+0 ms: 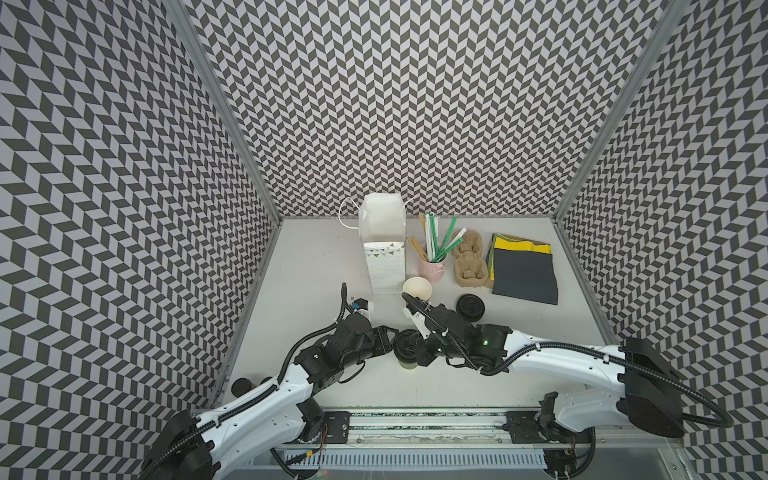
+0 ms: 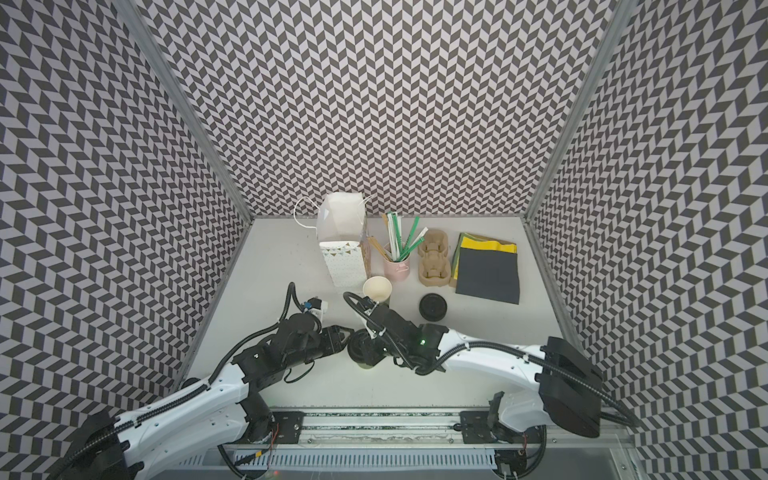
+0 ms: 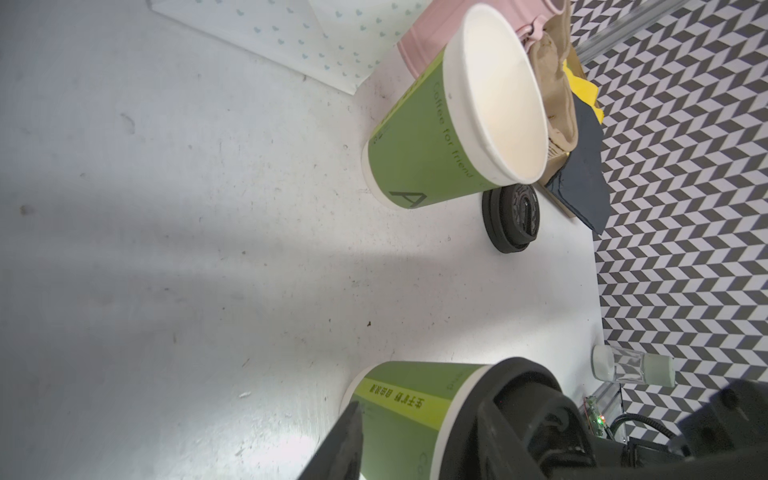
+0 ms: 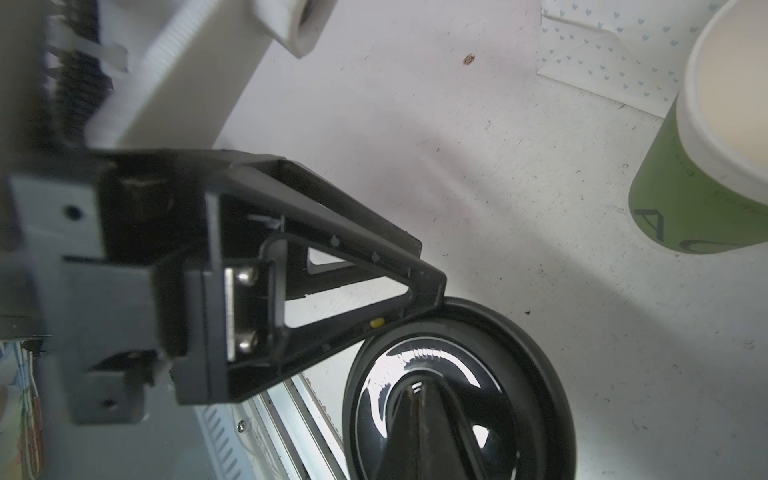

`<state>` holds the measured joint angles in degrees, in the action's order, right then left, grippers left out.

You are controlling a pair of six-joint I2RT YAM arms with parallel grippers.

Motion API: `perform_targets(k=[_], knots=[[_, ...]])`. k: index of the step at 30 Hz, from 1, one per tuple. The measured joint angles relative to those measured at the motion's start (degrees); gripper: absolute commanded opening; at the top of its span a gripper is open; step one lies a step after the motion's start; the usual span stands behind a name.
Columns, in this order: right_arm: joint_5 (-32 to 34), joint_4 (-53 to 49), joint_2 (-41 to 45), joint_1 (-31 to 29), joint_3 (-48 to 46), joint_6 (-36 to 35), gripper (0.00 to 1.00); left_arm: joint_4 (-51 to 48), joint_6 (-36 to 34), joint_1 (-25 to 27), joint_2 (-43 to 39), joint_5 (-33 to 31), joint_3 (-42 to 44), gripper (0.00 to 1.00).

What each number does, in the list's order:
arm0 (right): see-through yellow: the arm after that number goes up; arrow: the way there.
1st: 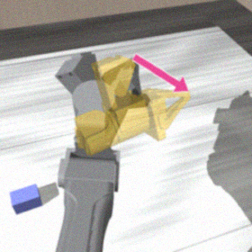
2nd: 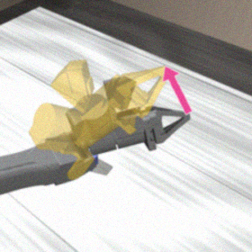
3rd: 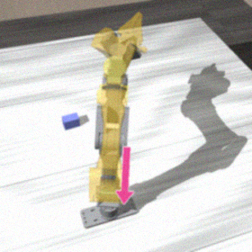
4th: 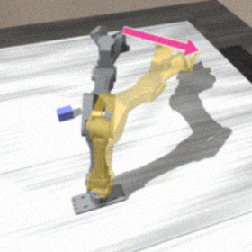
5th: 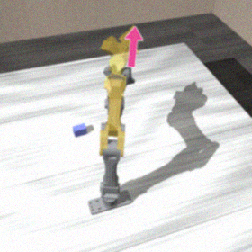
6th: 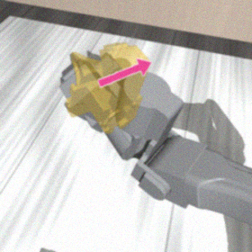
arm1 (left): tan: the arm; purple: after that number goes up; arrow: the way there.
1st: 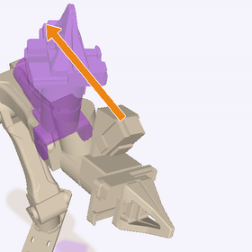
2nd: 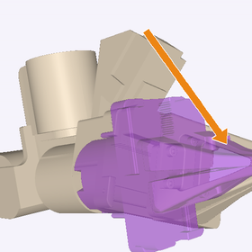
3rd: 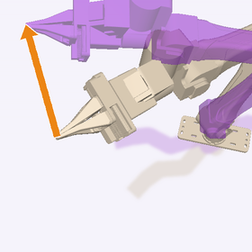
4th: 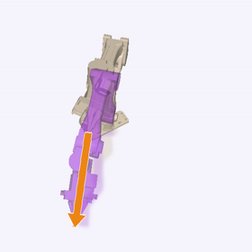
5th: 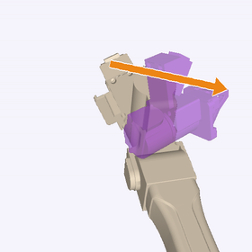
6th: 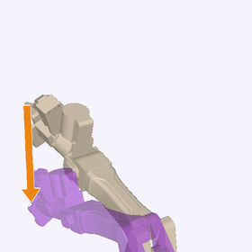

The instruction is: Pack the takeout coffee

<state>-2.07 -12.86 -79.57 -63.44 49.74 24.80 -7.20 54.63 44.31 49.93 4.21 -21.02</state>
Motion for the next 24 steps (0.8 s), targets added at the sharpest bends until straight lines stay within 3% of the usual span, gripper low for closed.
perform_targets(k=[7,12,18,24], knots=[[-0.15,1.42,0.35,0.00,-1.03,0.07,0.00,2.93,2.03,1.40,-4.74,-0.59,4.37,0.43],[-0.26,1.81,0.50,0.00,-1.27,0.22,0.00,0.35,1.81,1.84,-5.27,-1.55,3.48,0.57],[-0.28,1.22,0.79,0.81,-1.14,0.26,0.00,-10.23,-1.38,1.84,-0.76,-3.72,-5.18,0.67],[-1.84,0.00,0.81,2.40,-0.50,0.28,0.00,-18.08,-6.27,1.84,0.98,-4.70,-15.63,0.68]])
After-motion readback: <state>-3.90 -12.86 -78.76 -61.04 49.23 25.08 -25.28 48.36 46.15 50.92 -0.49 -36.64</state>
